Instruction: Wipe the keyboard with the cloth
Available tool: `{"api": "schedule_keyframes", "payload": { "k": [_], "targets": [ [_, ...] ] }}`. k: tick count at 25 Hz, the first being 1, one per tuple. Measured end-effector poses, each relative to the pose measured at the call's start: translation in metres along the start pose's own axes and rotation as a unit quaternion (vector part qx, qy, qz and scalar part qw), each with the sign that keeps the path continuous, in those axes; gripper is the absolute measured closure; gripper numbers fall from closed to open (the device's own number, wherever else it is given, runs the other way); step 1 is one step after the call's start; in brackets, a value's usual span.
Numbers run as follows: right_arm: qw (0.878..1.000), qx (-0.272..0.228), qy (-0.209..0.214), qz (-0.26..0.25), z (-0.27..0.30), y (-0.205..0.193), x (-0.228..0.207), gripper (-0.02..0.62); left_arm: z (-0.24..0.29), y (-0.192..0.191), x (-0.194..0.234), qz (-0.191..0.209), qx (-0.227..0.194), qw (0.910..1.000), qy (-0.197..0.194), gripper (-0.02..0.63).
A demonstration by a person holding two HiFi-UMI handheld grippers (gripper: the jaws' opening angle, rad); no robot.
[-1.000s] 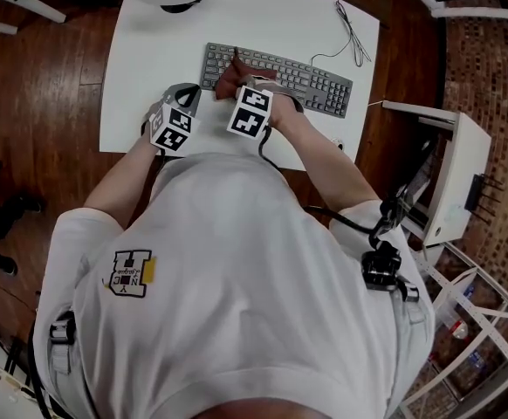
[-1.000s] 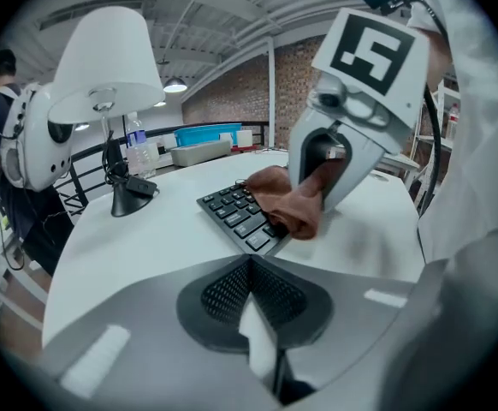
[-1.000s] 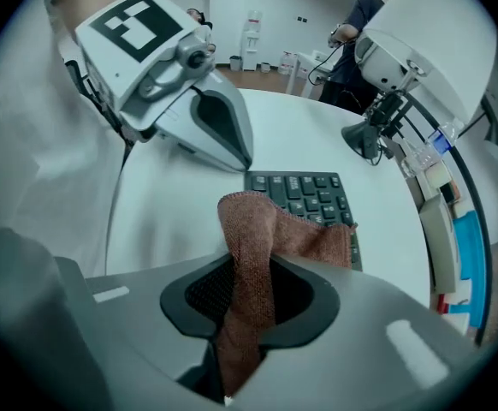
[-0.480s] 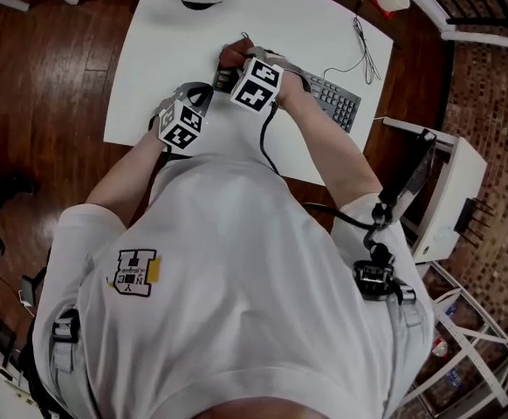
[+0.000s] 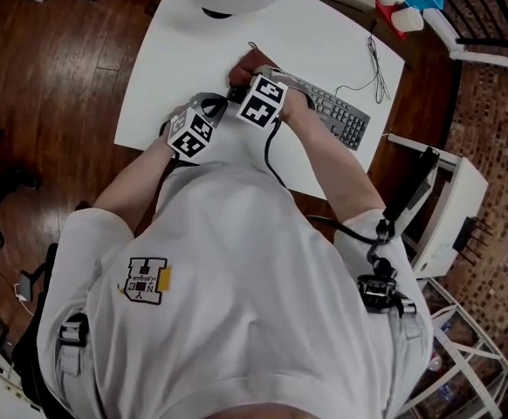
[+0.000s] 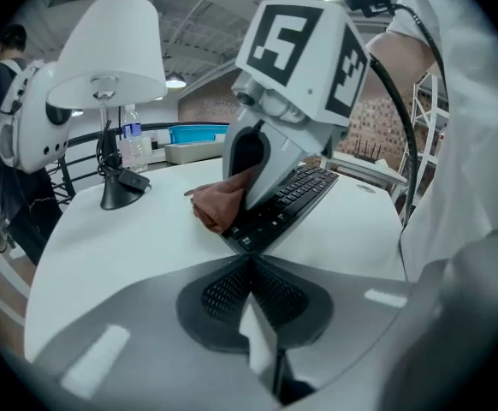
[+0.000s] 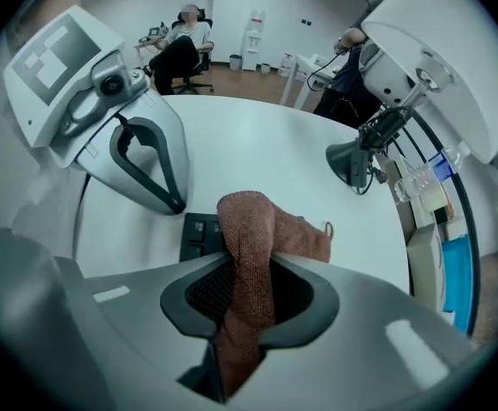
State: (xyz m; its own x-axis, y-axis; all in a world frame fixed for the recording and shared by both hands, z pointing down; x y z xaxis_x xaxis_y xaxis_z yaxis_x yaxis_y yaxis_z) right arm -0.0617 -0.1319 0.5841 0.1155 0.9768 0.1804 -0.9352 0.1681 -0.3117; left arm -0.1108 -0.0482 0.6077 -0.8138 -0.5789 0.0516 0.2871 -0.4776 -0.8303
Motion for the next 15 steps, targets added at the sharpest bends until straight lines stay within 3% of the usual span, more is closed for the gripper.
{"api": "schedule_keyframes", "payload": {
  "k": [15],
  "targets": [
    [0.999, -0.003, 0.046, 0.005, -0.006, -0.009, 0.094, 0.506, -0.032, -0.023, -0.017, 0.002, 0.007, 1.0000, -0.002, 0.606]
  ]
}}
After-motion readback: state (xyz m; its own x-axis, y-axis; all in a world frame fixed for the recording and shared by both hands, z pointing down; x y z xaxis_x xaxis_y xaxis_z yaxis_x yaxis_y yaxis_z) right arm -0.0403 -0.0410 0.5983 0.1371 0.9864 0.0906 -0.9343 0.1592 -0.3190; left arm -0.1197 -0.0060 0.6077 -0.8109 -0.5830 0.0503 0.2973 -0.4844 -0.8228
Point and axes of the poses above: the fingertips, and each gripper's own axes: z forward along the fingers, x to its left, y out of its top, the point moved 5 cm from there along -z, backward along the fingers, and after that the axes turned 8 degrees about -x, right-handed, at the moved point
